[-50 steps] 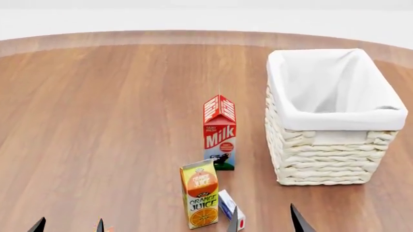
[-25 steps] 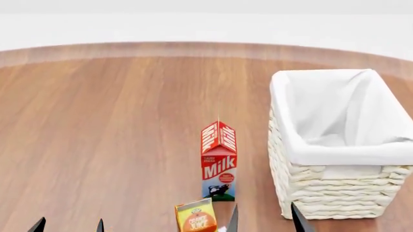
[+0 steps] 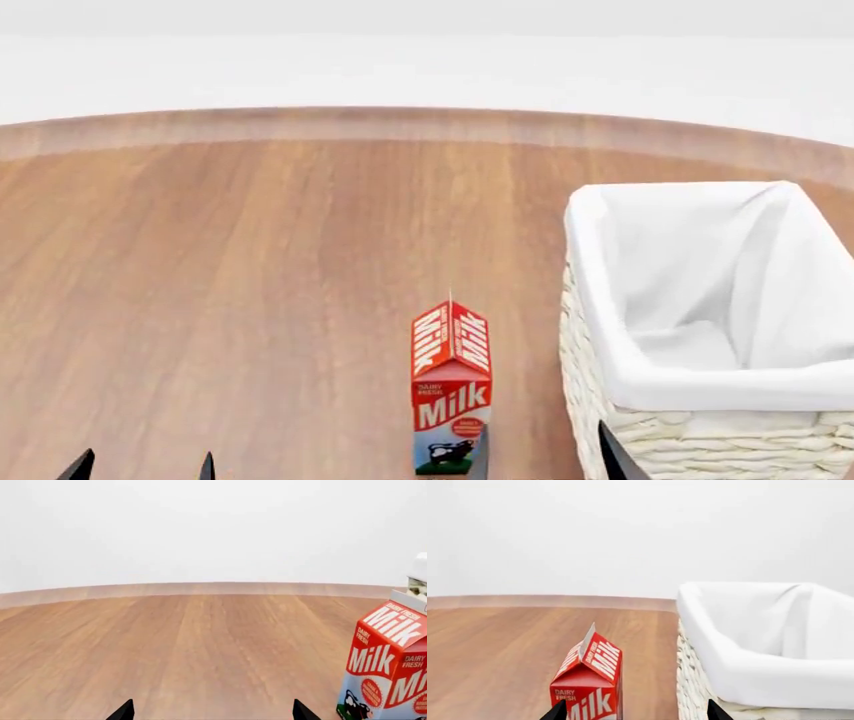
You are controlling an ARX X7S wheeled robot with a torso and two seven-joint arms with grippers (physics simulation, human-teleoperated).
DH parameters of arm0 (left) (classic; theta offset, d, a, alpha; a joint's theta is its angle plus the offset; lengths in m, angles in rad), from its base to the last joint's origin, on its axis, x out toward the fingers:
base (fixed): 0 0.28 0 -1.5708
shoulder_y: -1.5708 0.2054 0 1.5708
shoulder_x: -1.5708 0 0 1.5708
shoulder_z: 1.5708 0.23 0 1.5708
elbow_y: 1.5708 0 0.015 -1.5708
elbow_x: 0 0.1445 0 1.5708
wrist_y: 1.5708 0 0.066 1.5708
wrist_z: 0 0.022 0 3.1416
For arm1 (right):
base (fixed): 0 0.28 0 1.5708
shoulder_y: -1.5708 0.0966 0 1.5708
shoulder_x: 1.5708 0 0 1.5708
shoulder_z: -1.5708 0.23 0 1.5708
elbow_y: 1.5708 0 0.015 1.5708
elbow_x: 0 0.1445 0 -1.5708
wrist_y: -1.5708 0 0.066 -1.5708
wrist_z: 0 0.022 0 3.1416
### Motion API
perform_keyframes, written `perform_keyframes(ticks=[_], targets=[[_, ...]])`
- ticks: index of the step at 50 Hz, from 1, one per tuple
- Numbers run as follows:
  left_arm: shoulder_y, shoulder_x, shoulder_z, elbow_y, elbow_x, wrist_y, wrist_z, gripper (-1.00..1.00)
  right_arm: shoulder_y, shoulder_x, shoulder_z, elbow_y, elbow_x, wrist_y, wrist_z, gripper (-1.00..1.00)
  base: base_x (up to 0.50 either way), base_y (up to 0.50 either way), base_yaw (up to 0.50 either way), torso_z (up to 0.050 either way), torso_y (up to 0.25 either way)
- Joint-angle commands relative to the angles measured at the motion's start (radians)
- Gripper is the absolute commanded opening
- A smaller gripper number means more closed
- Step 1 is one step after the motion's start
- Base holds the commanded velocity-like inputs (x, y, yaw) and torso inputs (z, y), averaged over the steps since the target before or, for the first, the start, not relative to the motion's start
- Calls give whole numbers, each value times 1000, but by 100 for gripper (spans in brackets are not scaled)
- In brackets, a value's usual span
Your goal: Pick up the orange juice, and put it in the basket.
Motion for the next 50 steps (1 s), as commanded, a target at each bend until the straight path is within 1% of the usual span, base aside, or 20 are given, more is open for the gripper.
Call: perform_keyframes(ticks=[1, 5, 15, 34, 38, 39, 40, 50], targets=[[0, -6, 7, -1, -6, 2, -7, 100, -37, 10, -19, -71, 28, 17, -3, 100, 0, 0, 0, 0, 0], [-1, -7, 9, -1, -7, 2, -9, 100, -80, 20, -46, -147, 28, 52, -2, 100, 0, 0, 0, 0, 0], [-2, -12, 15, -1, -12, 3, -14, 100, -164, 45, -93, -267, 10, 73, 7, 100, 0, 0, 0, 0, 0], [-3, -20, 25, -2, -20, 6, -23, 100, -304, 88, -152, -354, -47, -14, 19, 100, 0, 0, 0, 0, 0], [-4, -21, 27, -2, -22, 6, -25, 100, -315, 92, -163, -360, -54, -25, 19, 100, 0, 0, 0, 0, 0], [-4, -22, 27, -2, -22, 7, -26, 100, -398, 81, -232, -223, -80, -175, -11, 100, 0, 0, 0, 0, 0], [-4, -22, 28, -2, -22, 7, -26, 100, -399, 81, -234, -213, -89, -215, -9, 100, 0, 0, 0, 0, 0], [-5, -26, 33, -3, -26, 8, -31, 100, -407, 85, -240, -187, -86, -246, -5, 100, 0, 0, 0, 0, 0]])
